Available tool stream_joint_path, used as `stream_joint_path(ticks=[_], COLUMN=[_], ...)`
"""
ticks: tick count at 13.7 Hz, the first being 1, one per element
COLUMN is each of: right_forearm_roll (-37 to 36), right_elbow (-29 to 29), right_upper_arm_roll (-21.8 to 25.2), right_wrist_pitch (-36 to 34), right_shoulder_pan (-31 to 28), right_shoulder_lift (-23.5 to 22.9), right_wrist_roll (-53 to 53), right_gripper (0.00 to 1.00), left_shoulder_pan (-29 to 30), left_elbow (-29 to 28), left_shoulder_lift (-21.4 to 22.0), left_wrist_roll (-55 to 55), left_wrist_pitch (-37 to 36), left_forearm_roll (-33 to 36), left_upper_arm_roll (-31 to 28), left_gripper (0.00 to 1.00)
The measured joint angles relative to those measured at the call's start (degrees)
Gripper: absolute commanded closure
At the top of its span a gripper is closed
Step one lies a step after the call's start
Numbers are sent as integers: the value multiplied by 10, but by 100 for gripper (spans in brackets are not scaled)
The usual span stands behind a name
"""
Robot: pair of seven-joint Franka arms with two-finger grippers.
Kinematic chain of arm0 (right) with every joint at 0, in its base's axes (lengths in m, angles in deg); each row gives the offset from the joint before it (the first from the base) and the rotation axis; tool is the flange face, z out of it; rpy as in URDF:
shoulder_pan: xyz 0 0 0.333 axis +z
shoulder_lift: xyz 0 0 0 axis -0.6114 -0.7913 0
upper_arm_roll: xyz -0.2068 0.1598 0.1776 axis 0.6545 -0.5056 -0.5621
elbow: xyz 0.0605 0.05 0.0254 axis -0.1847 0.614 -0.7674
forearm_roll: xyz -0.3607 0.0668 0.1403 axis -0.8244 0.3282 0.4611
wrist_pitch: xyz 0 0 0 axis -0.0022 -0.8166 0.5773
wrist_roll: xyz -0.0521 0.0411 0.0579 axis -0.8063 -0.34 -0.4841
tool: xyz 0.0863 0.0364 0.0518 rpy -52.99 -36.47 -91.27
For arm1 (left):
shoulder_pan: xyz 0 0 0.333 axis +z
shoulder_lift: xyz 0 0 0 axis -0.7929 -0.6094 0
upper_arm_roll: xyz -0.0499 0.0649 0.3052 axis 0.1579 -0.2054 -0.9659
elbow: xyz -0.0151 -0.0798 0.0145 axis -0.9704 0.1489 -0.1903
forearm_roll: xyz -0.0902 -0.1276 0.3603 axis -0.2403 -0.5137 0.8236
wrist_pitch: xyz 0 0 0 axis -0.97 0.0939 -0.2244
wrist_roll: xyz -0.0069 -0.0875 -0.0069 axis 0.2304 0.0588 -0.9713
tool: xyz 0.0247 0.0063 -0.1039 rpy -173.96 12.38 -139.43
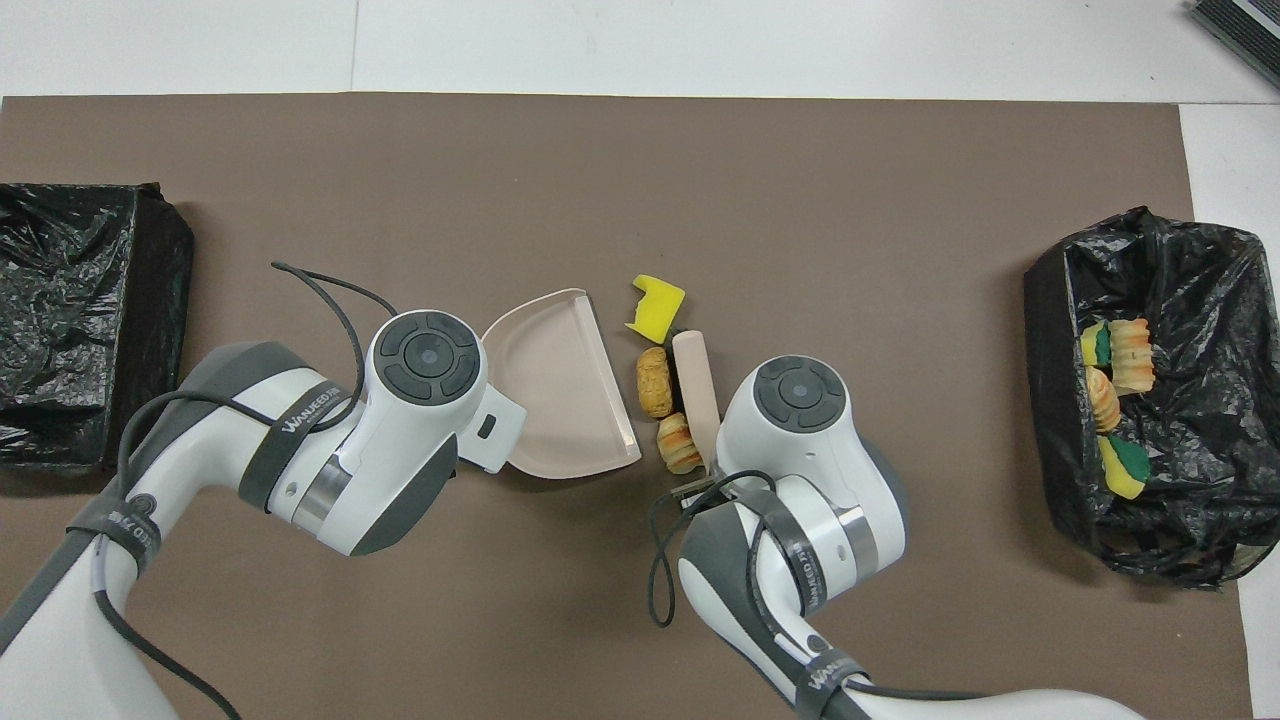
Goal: Sweep and dump trash in bin
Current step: 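Sweep the sponge and crusts into the dustpan with the right gripper's brush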
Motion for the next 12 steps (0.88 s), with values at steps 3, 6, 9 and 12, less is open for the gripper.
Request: stream_joint_path(ticks=[3, 6, 9, 12], right_forearm_roll=[30, 55, 55, 30], right_elbow=[-13, -33, -65, -76], right_upper_arm_roll=[-16, -14, -13, -12], right_wrist_pitch=[-14, -66, -144, -164], right_shoulder_pan=[2, -19, -55, -68], right_shoulder_lift=[1, 19, 41, 44], right_wrist_roll=[0, -8, -39, -95], right_gripper=[100, 100, 100, 100], left_shoulder_pan=[0, 0, -1, -2], left_elbow=[-5, -11, -13, -16], left_shoulder_lift=[0, 2, 4, 6], left_wrist_roll=[-4, -5, -5, -6], left_wrist_pitch=[-6, -6, -8, -20], left_forearm_roll=[0, 0, 0, 0], left_upper_arm_roll=[1, 3, 6, 9], left_gripper=[100, 100, 100, 100])
